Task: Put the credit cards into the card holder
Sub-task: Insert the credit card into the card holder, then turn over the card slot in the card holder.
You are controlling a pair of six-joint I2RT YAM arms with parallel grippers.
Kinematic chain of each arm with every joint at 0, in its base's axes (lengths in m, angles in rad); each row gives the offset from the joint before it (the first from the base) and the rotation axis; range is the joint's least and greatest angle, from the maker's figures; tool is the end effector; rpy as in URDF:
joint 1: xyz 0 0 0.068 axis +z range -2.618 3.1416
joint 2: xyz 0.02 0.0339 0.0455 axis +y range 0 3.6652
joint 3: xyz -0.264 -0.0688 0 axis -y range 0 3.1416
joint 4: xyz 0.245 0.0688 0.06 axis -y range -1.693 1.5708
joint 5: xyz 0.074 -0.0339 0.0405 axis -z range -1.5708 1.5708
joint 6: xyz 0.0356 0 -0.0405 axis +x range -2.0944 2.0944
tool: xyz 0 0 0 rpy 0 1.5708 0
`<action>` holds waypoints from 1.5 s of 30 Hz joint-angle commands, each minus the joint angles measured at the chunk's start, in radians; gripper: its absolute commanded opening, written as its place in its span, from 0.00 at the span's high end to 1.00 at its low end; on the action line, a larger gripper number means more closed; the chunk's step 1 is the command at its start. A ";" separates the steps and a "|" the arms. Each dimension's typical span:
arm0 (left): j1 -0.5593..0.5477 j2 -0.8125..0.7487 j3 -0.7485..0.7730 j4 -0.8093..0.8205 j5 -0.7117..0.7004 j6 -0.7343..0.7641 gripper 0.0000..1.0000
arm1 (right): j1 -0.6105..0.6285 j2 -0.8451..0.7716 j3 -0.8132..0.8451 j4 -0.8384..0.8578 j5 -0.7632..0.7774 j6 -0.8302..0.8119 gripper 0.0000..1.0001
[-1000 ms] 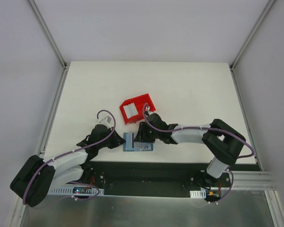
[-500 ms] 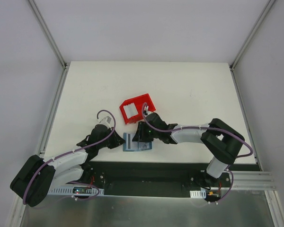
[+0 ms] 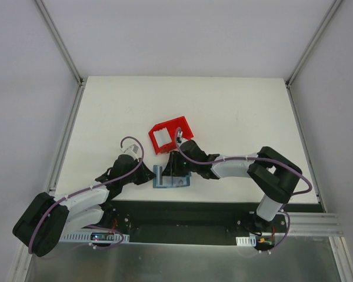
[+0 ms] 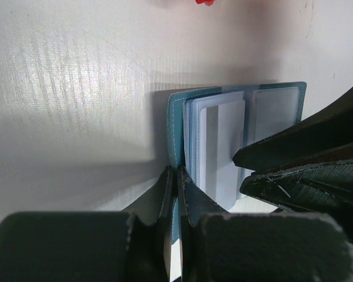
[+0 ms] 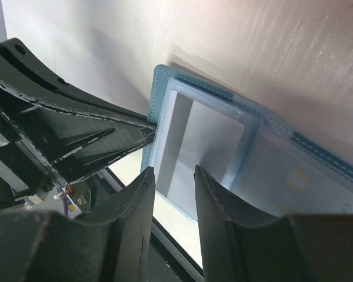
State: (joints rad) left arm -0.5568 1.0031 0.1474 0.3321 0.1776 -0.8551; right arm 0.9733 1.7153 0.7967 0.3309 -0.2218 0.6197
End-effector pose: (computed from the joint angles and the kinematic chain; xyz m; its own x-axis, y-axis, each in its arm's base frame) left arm 0.1482 -0.0996 0.1359 -0.7691 -0.3962 -0.5016 0.1062 0.6946 -0.7115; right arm 0.1875 0.2895 0.1562 -0.7821 -0.1423 -0.6066 -0.5592 0.5898 0.5826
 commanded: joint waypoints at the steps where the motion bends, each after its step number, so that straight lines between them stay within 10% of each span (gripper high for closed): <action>1: -0.006 -0.008 -0.005 0.007 0.002 0.010 1.00 | 0.007 -0.031 0.012 0.040 0.010 -0.006 0.63; 22: -0.006 -0.106 0.012 -0.019 0.034 0.033 1.00 | 0.125 -0.048 0.246 -0.452 0.334 -0.202 0.35; 45: -0.006 -0.120 0.012 -0.004 0.054 0.039 1.00 | 0.154 0.046 0.355 -0.540 0.348 -0.222 0.30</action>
State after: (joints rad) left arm -0.5568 0.8982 0.1474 0.3092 0.2104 -0.8288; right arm 1.1194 1.7573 1.1072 -0.1917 0.1093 0.4091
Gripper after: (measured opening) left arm 0.008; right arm 0.697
